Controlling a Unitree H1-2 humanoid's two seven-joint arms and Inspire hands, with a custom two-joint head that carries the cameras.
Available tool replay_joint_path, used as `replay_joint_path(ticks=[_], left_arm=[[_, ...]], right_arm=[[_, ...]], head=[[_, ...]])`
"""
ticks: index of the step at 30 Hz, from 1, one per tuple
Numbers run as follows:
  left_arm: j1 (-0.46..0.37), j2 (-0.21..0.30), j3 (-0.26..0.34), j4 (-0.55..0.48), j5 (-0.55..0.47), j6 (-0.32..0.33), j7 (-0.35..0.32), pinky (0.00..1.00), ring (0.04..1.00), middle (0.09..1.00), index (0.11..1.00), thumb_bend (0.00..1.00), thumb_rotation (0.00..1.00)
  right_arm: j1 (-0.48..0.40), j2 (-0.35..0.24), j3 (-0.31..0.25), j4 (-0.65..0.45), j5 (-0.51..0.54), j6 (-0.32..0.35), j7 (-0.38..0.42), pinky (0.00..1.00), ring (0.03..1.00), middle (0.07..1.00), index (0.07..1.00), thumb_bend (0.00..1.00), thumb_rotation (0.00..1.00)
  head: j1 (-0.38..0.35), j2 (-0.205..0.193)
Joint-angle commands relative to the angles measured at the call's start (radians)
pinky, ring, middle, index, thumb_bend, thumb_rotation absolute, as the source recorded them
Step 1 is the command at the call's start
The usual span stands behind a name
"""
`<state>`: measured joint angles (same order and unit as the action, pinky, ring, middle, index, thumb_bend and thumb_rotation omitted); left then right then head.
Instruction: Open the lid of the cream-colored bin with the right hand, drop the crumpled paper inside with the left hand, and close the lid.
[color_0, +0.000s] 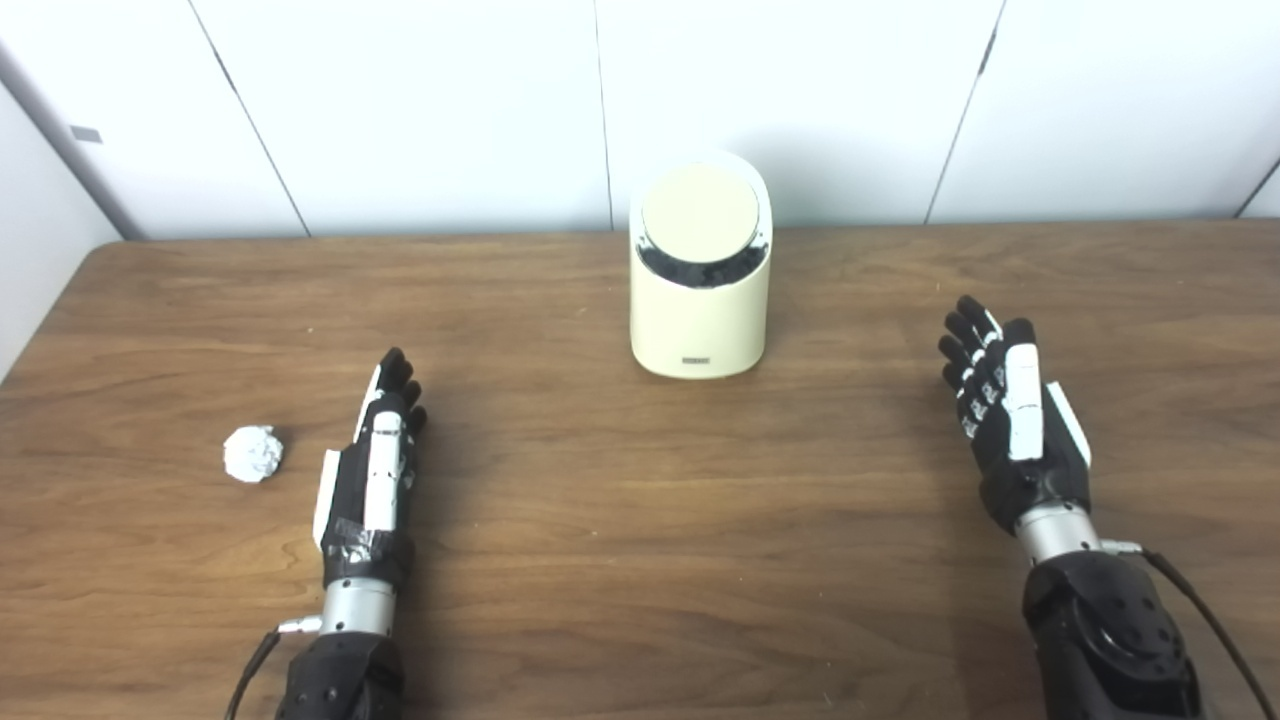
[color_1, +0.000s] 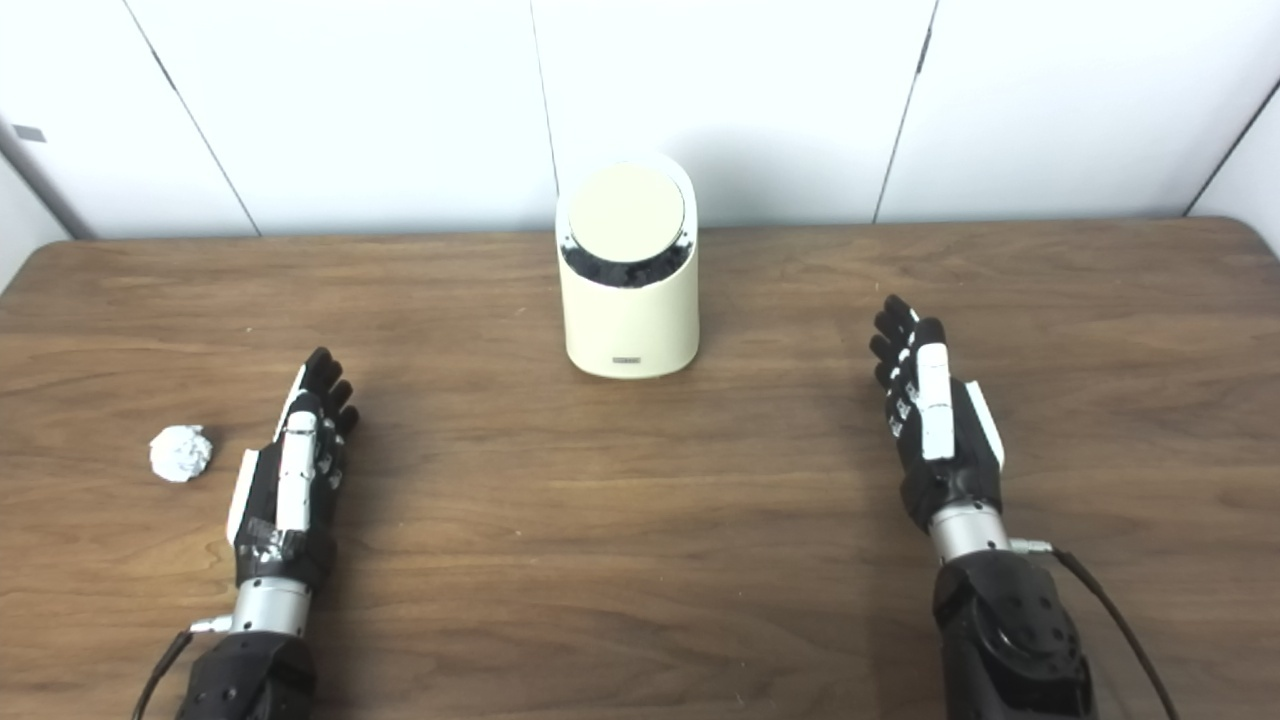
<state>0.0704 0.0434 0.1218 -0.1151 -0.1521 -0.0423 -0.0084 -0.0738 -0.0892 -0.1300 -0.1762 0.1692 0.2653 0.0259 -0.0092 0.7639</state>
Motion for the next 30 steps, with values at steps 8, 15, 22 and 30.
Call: replay_joint_path(ticks=[8,15,22,30], left_arm=[[-0.02,0.003,0.003,-0.012,-0.006,-0.019,-0.003,1.0,1.0,1.0,1.0,0.31,0.91],[-0.02,0.006,0.004,-0.007,-0.003,-0.028,-0.005,1.0,1.0,0.999,1.0,0.31,0.91],[-0.02,0.007,0.005,-0.004,0.009,-0.03,0.0,1.0,1.0,0.999,1.0,0.32,0.91],[-0.012,0.012,0.006,0.007,0.011,-0.049,-0.007,1.0,1.0,0.996,1.0,0.31,0.9]], right_arm=[[-0.027,-0.004,-0.002,-0.023,0.005,-0.052,0.008,1.0,0.962,0.956,0.946,0.6,1.0],[-0.026,-0.002,-0.003,-0.024,0.006,-0.049,0.006,1.0,0.962,0.954,0.944,0.61,1.0],[-0.024,-0.007,0.005,-0.034,0.0,-0.049,0.01,1.0,0.965,0.956,0.944,0.61,1.0],[-0.019,-0.021,0.018,-0.034,-0.024,-0.072,0.018,1.0,0.971,0.966,0.963,0.59,1.0]], head=[[0.002,-0.003],[0.0,-0.007],[-0.003,-0.007],[-0.001,-0.034]])
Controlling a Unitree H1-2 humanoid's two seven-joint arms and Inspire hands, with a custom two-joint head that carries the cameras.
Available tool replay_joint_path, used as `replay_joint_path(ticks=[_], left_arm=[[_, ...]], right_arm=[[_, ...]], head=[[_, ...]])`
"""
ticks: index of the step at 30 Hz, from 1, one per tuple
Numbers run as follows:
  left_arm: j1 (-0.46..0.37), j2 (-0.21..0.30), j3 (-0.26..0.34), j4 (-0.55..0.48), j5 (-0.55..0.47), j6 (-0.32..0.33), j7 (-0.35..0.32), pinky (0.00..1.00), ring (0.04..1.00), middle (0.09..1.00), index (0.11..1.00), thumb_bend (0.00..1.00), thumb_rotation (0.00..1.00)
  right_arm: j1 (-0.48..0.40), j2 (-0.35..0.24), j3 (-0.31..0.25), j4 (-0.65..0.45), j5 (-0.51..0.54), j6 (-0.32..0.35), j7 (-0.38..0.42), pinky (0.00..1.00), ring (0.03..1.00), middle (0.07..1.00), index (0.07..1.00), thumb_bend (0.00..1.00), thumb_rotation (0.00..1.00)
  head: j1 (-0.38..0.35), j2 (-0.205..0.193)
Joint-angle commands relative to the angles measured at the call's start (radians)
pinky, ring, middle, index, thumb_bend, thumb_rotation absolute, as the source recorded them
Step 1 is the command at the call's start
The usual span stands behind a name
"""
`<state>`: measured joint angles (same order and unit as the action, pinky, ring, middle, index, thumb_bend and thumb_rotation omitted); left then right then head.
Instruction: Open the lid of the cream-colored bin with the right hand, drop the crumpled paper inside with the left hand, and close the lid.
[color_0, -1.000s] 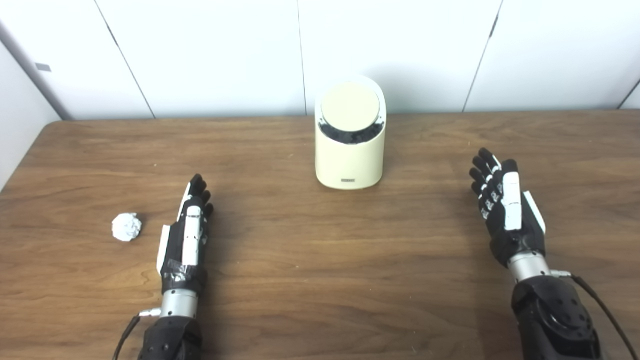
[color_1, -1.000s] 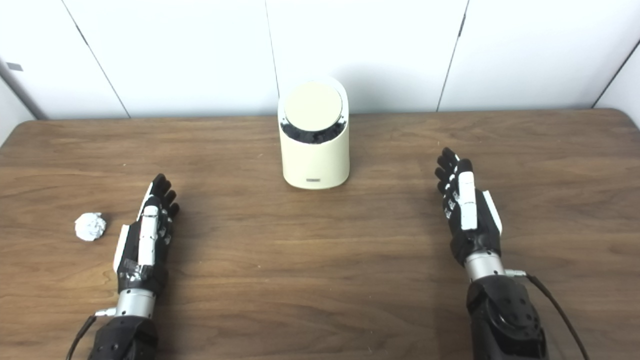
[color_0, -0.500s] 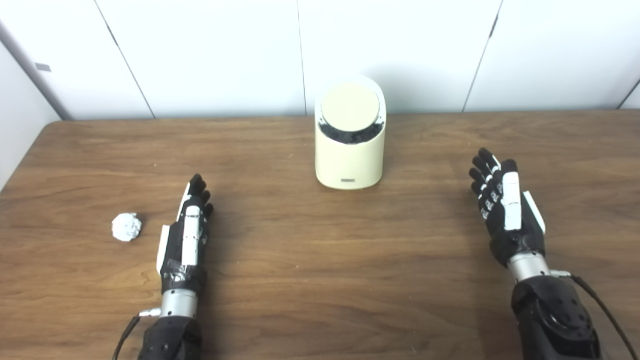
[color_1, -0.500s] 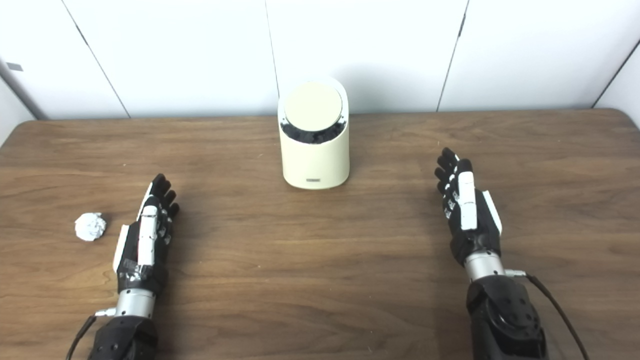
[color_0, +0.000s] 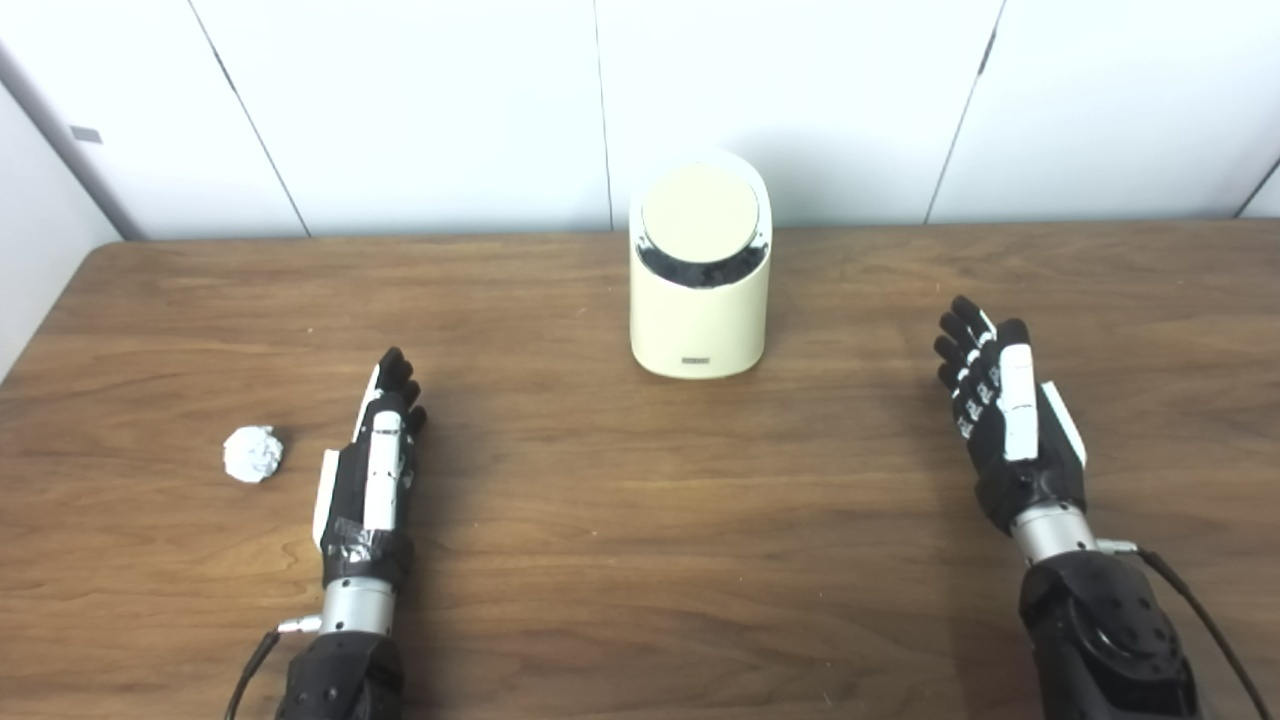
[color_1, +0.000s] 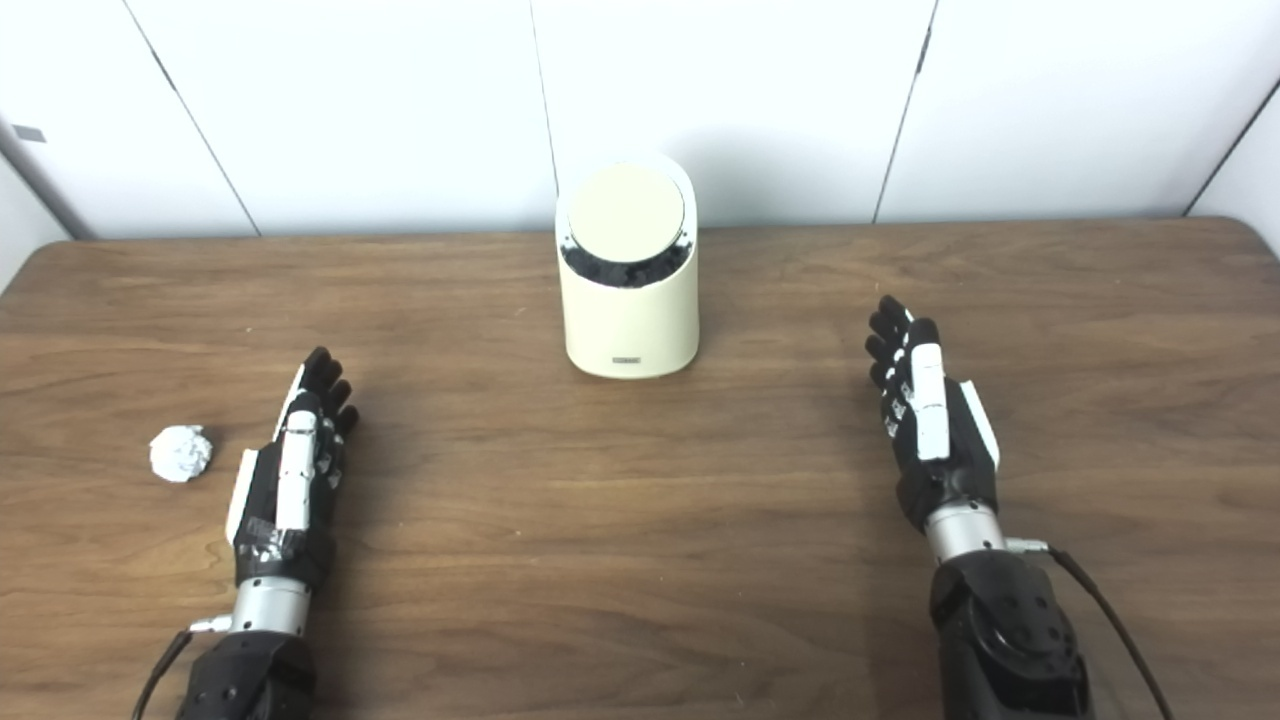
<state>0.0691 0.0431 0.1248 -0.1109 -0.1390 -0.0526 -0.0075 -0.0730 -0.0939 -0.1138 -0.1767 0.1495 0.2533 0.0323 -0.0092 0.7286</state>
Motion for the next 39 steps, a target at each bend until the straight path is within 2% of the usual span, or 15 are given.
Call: replay_joint_path(ticks=[1,7,9,13,14,17,20,25,31,35,39], left_arm=[[-0.009,0.014,0.005,0.003,-0.006,-0.04,-0.01,1.0,1.0,0.998,1.0,0.31,0.89],[0.001,0.017,0.003,-0.012,-0.012,-0.034,-0.018,1.0,1.0,1.0,1.0,0.35,0.84],[0.004,0.017,0.001,-0.009,-0.004,-0.043,-0.016,1.0,1.0,1.0,1.0,0.34,0.85],[0.006,0.018,-0.007,-0.011,0.009,-0.043,-0.017,1.0,1.0,1.0,1.0,0.33,0.86],[0.006,0.019,-0.009,-0.013,0.009,-0.039,-0.019,1.0,1.0,1.0,1.0,0.34,0.86],[0.006,0.022,-0.014,-0.017,0.009,-0.031,-0.025,1.0,1.0,1.0,1.0,0.4,0.83],[0.007,0.025,-0.018,-0.013,0.009,-0.031,-0.031,1.0,1.0,1.0,1.0,0.42,0.8],[0.008,0.022,-0.02,-0.015,0.006,-0.03,-0.029,1.0,1.0,1.0,1.0,0.41,0.76],[0.015,0.026,-0.025,-0.027,0.009,-0.027,-0.034,1.0,1.0,1.0,1.0,0.35,0.67],[0.019,0.025,-0.026,-0.037,0.015,-0.02,-0.034,1.0,1.0,1.0,1.0,0.34,0.65],[0.017,0.021,-0.025,-0.035,0.007,-0.023,-0.038,1.0,1.0,1.0,1.0,0.32,0.63]], right_arm=[[-0.02,-0.017,0.002,-0.035,-0.006,-0.061,0.013,1.0,0.974,0.967,0.966,0.59,1.0],[-0.039,-0.03,-0.009,-0.037,0.016,-0.065,0.024,1.0,0.992,0.98,0.974,0.61,1.0],[-0.06,-0.044,-0.01,-0.033,0.012,-0.066,0.028,1.0,0.993,0.98,0.975,0.63,1.0],[-0.092,-0.069,-0.009,-0.026,-0.011,-0.074,0.032,1.0,0.997,0.984,0.976,0.64,1.0],[-0.106,-0.075,-0.008,-0.019,-0.025,-0.079,0.026,1.0,0.988,0.976,0.965,0.64,0.96],[-0.143,-0.092,0.0,-0.01,-0.062,-0.078,0.019,0.98,0.953,0.941,0.932,0.63,0.72],[-0.184,-0.107,0.014,-0.009,-0.092,-0.057,0.023,0.97,0.945,0.933,0.919,0.62,0.66],[-0.237,-0.107,0.034,-0.042,-0.11,0.029,0.024,0.97,0.946,0.937,0.92,0.64,0.65],[-0.333,-0.107,0.086,-0.039,-0.156,0.076,0.033,0.94,0.951,0.944,0.93,0.56,0.6],[-0.378,-0.099,0.115,-0.032,-0.197,0.1,0.025,0.94,0.948,0.942,0.933,0.57,0.6],[-0.43,-0.101,0.154,-0.005,-0.273,0.111,0.014,0.91,0.938,0.935,0.924,0.6,0.64]], head=[[-0.001,0.001],[-0.015,-0.005],[-0.022,-0.015],[-0.024,-0.01],[-0.027,-0.01],[-0.031,-0.01],[-0.032,-0.013],[-0.031,-0.016],[-0.033,-0.013],[-0.041,-0.012],[-0.036,-0.011]])
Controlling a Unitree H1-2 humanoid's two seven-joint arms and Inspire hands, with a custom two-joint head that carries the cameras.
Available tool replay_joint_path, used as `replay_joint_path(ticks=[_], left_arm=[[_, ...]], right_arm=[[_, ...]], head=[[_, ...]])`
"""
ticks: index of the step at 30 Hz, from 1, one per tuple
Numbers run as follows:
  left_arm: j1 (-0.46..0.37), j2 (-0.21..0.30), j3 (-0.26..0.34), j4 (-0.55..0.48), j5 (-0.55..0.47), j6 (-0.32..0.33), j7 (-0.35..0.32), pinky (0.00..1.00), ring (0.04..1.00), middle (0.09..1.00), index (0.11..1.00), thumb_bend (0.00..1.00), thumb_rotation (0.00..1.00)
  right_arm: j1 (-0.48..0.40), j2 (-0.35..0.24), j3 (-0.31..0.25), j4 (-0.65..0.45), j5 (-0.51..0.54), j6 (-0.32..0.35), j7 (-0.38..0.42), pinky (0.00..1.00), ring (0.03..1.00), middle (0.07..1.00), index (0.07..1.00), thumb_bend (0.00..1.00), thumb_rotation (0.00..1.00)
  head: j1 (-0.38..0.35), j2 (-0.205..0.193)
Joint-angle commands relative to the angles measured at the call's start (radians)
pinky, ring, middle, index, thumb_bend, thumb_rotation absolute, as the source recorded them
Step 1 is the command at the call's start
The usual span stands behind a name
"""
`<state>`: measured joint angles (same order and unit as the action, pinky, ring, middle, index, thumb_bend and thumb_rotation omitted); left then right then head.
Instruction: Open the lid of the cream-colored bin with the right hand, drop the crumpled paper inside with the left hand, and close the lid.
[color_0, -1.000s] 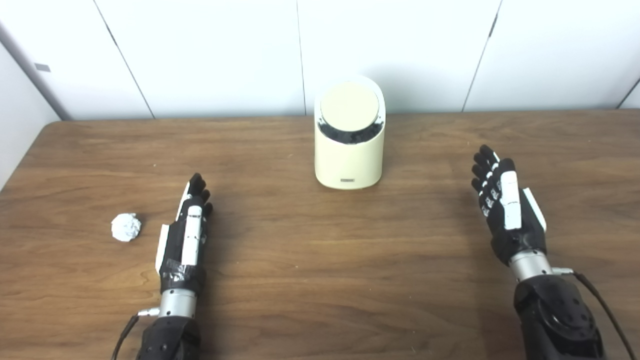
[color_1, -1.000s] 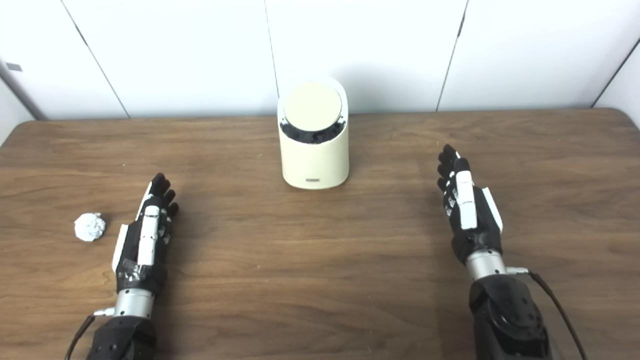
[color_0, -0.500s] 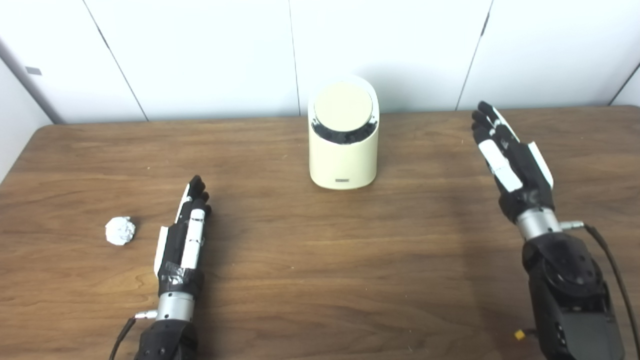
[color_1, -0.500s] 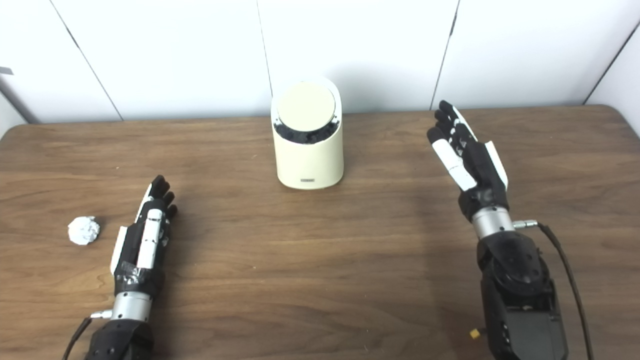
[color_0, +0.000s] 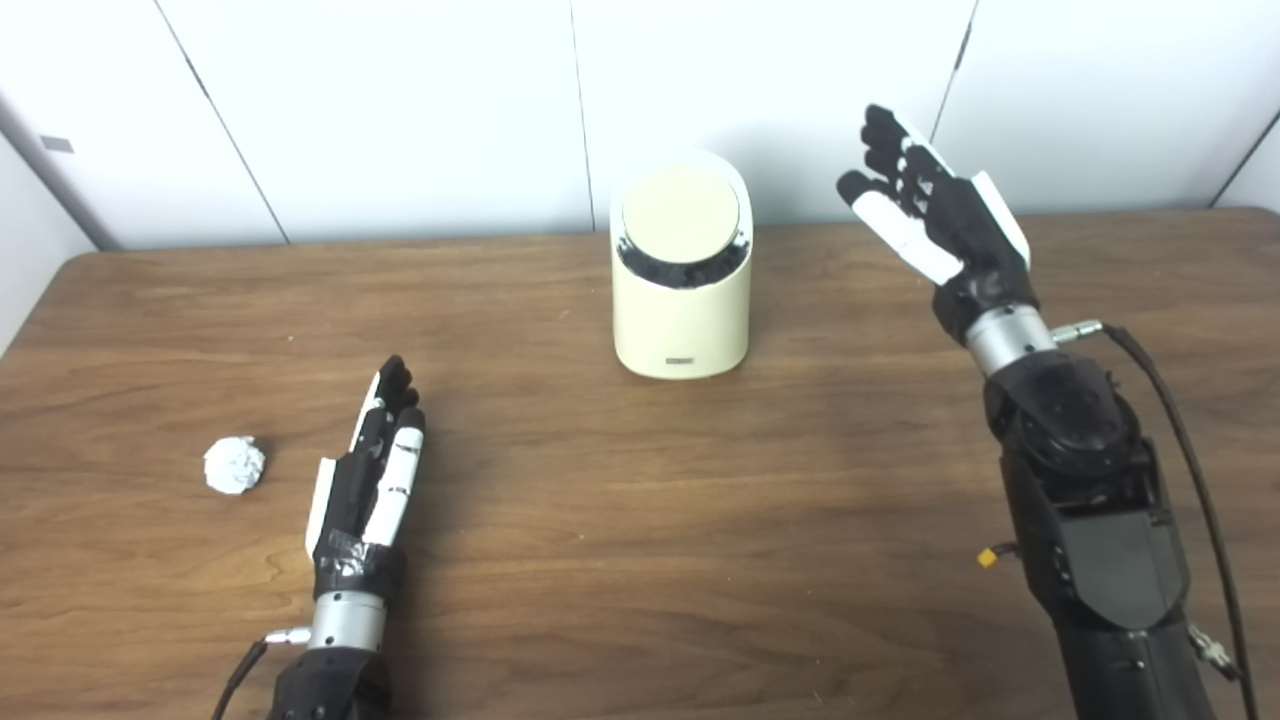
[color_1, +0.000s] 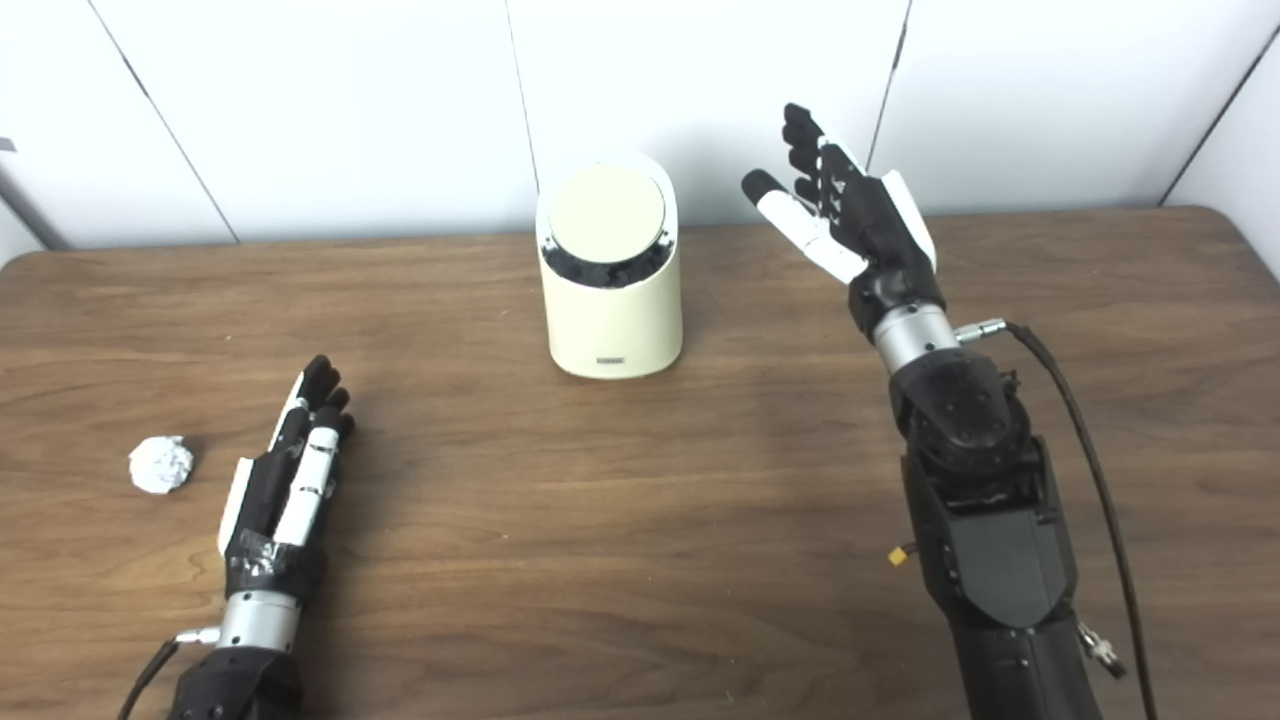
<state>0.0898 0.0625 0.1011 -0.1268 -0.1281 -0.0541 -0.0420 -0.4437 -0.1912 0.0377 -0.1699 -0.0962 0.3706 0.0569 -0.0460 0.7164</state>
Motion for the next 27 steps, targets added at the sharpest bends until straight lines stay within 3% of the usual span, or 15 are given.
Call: replay_joint_path(ticks=[1,11,15,27], left_arm=[[-0.005,0.001,-0.001,-0.017,-0.004,-0.023,-0.003,1.0,1.0,1.0,1.0,0.32,0.62],[-0.014,-0.001,-0.005,0.003,-0.001,-0.026,-0.006,1.0,1.0,1.0,1.0,0.31,0.6],[-0.016,-0.007,-0.01,0.005,0.013,-0.028,0.001,1.0,1.0,1.0,1.0,0.3,0.59],[-0.019,-0.037,-0.02,0.011,0.047,-0.007,0.021,1.0,1.0,1.0,1.0,0.29,0.56]], right_arm=[[-0.07,-0.004,0.011,-0.005,-0.044,0.001,-0.012,0.9,0.931,0.932,0.918,0.6,0.65],[-0.181,-0.037,0.08,0.082,-0.162,0.014,0.023,0.82,0.894,0.922,0.931,0.63,0.68],[-0.212,-0.052,0.111,0.108,-0.211,0.019,0.036,0.84,0.9,0.921,0.937,0.67,0.71],[-0.293,-0.068,0.15,0.219,-0.249,-0.031,0.082,0.81,0.895,0.913,0.915,0.82,0.59]], head=[[0.001,0.001],[-0.001,-0.011],[0.001,-0.017],[0.016,-0.031]])
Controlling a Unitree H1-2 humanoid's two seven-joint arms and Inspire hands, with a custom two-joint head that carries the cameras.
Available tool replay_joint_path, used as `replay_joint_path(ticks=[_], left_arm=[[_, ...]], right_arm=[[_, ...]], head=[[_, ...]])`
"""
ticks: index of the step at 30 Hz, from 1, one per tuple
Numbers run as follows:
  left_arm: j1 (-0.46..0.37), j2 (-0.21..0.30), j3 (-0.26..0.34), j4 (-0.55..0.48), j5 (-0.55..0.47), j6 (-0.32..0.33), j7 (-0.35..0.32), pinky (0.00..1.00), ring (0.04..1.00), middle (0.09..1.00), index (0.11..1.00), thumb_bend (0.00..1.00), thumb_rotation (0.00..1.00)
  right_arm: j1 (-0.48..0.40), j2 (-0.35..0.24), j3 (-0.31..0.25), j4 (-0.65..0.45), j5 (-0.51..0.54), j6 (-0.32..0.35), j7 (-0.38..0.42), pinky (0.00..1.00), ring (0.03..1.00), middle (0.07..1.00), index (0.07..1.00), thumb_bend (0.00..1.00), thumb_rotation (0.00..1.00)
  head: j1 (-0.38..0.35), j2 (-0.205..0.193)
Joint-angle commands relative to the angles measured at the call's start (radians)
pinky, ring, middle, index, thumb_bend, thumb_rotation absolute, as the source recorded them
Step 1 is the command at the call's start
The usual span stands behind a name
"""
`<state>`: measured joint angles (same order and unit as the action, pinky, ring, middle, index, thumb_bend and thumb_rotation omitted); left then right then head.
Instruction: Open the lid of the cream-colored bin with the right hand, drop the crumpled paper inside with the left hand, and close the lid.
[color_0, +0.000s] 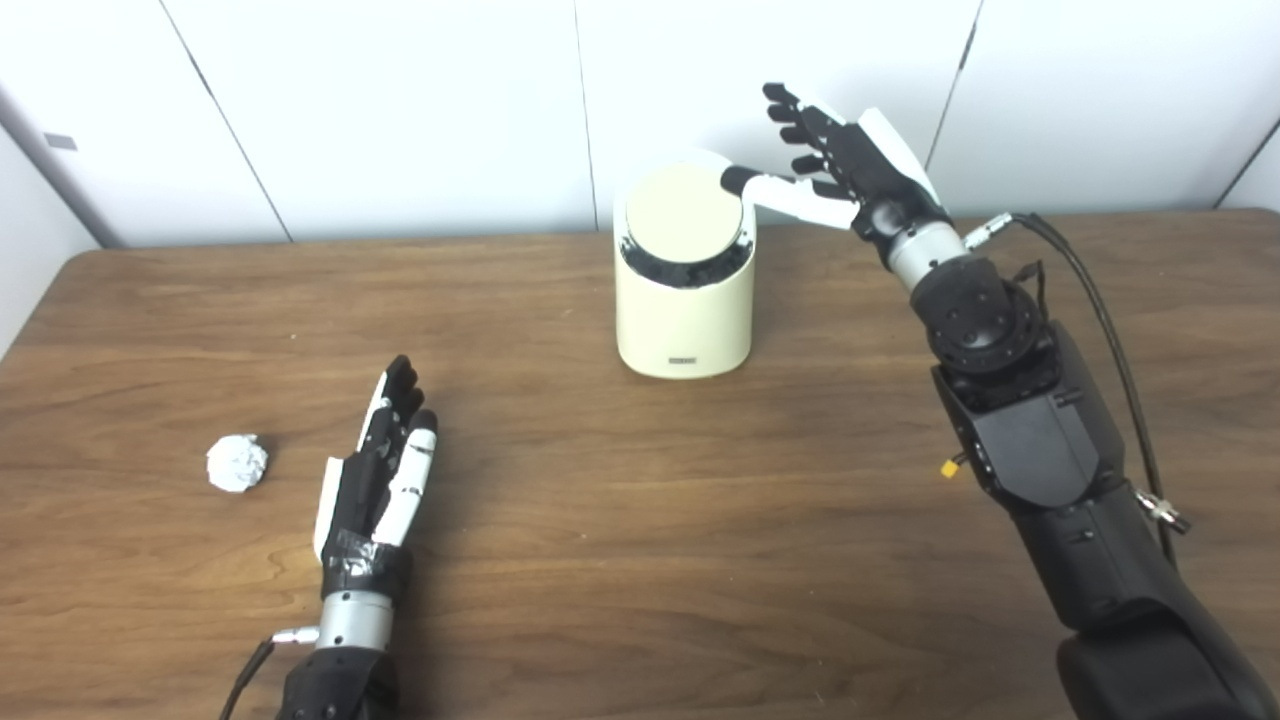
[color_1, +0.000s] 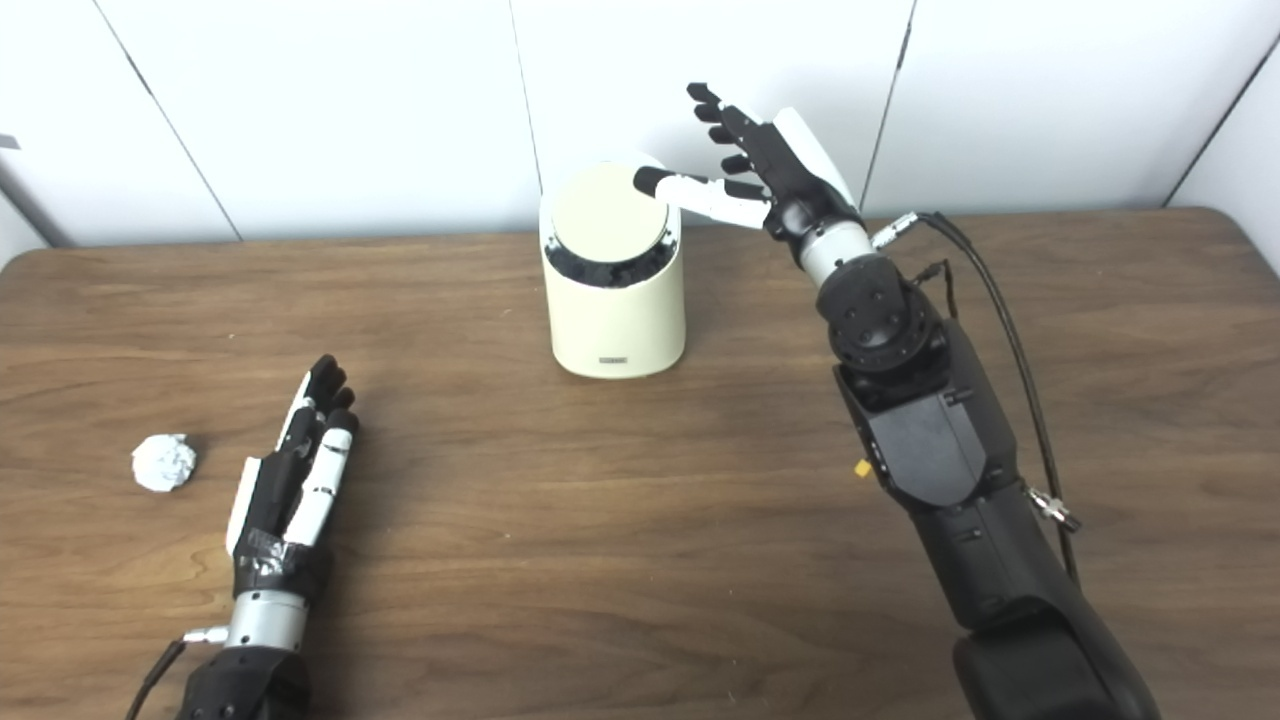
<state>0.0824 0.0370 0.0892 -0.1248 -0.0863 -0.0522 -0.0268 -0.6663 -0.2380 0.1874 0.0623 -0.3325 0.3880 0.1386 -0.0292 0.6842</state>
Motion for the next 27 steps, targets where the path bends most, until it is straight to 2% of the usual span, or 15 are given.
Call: replay_joint_path(ticks=[1,6,9,15,20,27], left_arm=[[-0.012,-0.014,-0.009,0.01,0.006,-0.008,0.009,1.0,1.0,1.0,1.0,0.28,0.55],[-0.02,-0.021,-0.015,0.021,0.012,-0.002,0.015,1.0,1.0,1.0,1.0,0.28,0.54],[-0.025,-0.025,-0.019,0.028,0.012,-0.002,0.018,1.0,1.0,1.0,1.0,0.27,0.54],[-0.035,-0.033,-0.021,0.041,0.007,-0.004,0.02,1.0,1.0,1.0,1.0,0.28,0.53],[-0.038,-0.039,-0.024,0.044,0.001,-0.006,0.017,1.0,1.0,1.0,1.0,0.29,0.52],[-0.033,-0.046,-0.03,0.03,0.011,-0.002,0.025,1.0,1.0,1.0,1.0,0.27,0.52]], right_arm=[[-0.078,-0.024,0.009,-0.005,-0.025,-0.051,0.002,0.8,0.891,0.913,0.914,0.84,0.58],[-0.11,-0.032,0.059,0.014,-0.094,-0.05,0.004,0.82,0.899,0.919,0.911,0.81,0.47],[-0.128,-0.031,0.079,0.031,-0.12,-0.057,0.004,0.81,0.894,0.923,0.91,0.82,0.48],[-0.153,-0.015,0.084,0.054,-0.132,-0.055,0.012,0.8,0.893,0.924,0.909,0.83,0.49],[-0.158,-0.023,0.112,0.061,-0.169,-0.079,0.018,0.81,0.899,0.928,0.918,0.79,0.49],[-0.155,-0.021,0.112,0.082,-0.183,-0.105,0.013,0.83,0.906,0.93,0.922,0.77,0.46]], head=[[0.0,0.0],[0.002,-0.003],[0.007,-0.005],[0.017,0.0],[0.032,0.004],[0.043,0.01]])
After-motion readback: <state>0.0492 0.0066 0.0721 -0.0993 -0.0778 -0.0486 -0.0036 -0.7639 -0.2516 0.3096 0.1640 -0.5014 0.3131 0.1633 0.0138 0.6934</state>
